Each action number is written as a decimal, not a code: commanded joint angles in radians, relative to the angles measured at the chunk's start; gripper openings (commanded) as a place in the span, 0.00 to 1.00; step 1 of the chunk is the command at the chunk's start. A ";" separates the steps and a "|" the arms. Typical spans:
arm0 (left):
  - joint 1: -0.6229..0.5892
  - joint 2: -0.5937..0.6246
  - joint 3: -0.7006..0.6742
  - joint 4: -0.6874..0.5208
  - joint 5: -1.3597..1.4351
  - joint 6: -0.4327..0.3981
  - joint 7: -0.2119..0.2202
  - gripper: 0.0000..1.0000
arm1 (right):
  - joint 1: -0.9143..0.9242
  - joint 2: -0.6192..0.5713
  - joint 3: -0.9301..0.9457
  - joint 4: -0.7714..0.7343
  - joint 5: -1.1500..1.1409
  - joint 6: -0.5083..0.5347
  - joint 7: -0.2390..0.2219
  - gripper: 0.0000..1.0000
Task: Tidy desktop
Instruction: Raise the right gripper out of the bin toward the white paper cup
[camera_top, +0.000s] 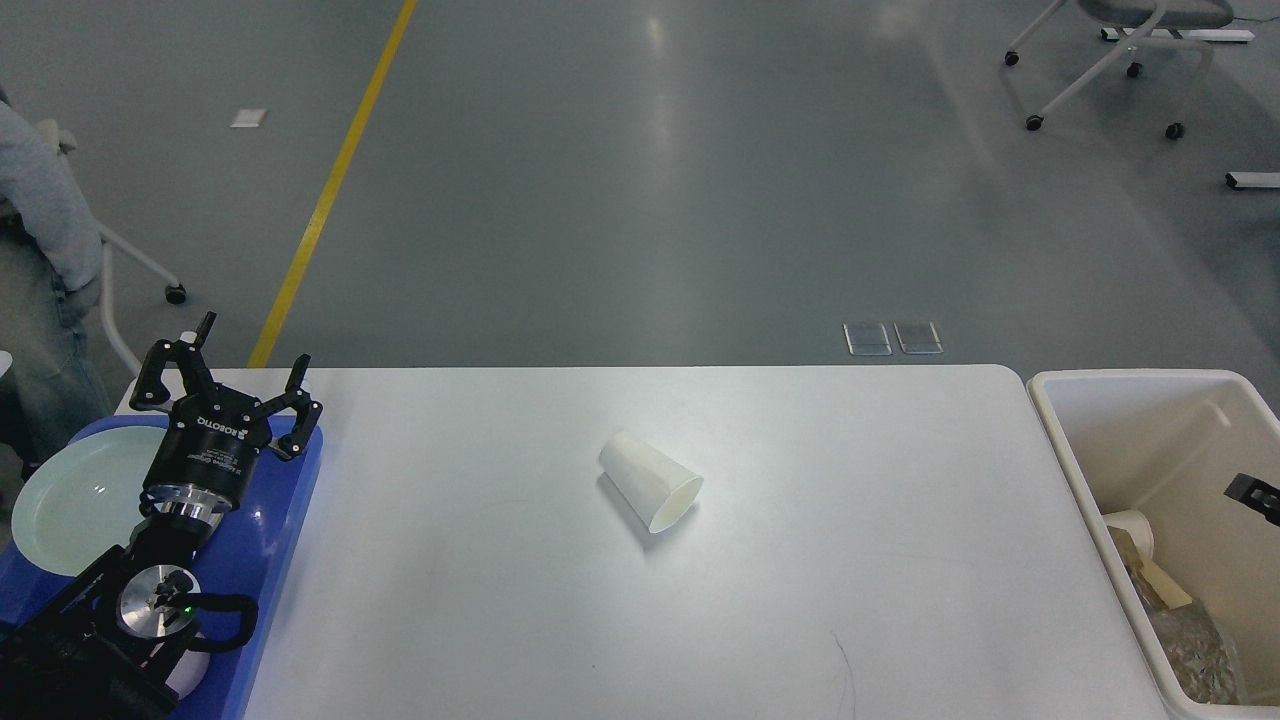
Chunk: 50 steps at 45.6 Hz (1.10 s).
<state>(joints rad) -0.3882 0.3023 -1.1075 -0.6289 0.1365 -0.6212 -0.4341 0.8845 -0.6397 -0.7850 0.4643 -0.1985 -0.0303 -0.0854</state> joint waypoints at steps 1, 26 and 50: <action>-0.001 0.000 0.000 0.000 0.000 0.000 0.000 0.96 | 0.299 -0.110 -0.058 0.207 -0.165 0.197 -0.002 1.00; 0.000 0.000 0.000 0.000 0.000 0.001 0.000 0.96 | 1.286 0.132 -0.444 0.617 -0.156 0.977 -0.007 1.00; 0.000 0.000 0.000 0.000 0.000 0.000 0.000 0.96 | 1.881 0.302 -0.401 1.139 -0.028 0.990 -0.005 1.00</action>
<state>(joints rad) -0.3882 0.3021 -1.1075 -0.6289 0.1365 -0.6213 -0.4341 2.7053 -0.3526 -1.2158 1.5306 -0.2311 0.9600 -0.0906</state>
